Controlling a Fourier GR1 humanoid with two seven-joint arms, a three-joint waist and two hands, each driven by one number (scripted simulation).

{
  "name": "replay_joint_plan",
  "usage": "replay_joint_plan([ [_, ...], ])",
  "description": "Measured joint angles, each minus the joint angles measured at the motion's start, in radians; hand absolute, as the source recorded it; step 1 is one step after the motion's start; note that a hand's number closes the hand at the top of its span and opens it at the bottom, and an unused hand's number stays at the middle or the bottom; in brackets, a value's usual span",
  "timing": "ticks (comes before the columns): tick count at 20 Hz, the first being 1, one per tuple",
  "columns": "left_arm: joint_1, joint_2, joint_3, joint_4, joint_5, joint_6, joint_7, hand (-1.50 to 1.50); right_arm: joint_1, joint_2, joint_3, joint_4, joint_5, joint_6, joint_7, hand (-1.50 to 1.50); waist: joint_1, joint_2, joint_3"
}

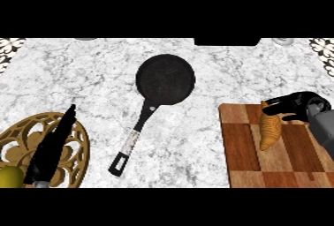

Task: Pick the croissant from the cutting board and place it in the pan

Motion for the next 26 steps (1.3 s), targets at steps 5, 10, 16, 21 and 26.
replay_joint_plan([
  [5, -0.013, -0.001, 0.015, 0.008, 0.001, -0.015, 0.002, 0.00, 0.008, 0.015, -0.007, -0.009, 0.047, -0.032, -0.010, 1.50, -0.003, -0.001, -0.002],
  [10, -0.006, -0.003, 0.016, 0.001, -0.002, -0.017, 0.005, 0.00, 0.014, -0.012, 0.164, -0.128, 0.261, -0.028, -0.072, 1.50, 0.000, -0.001, 0.005],
  [16, 0.003, -0.002, 0.025, 0.012, -0.005, -0.015, -0.002, 0.00, -0.017, -0.072, 0.326, -0.294, 0.570, -0.125, -0.116, 1.50, -0.010, 0.000, 0.016],
  [21, 0.000, -0.001, 0.033, 0.010, 0.000, -0.021, 0.002, 0.00, -0.101, -0.119, 0.367, -0.412, 0.816, -0.255, -0.148, 1.50, -0.011, 0.000, 0.019],
  [26, -0.010, -0.002, 0.035, 0.009, -0.003, -0.032, 0.002, 0.00, -0.190, -0.082, 0.367, -0.490, 0.973, -0.281, -0.127, 1.50, 0.001, 0.007, 0.020],
])
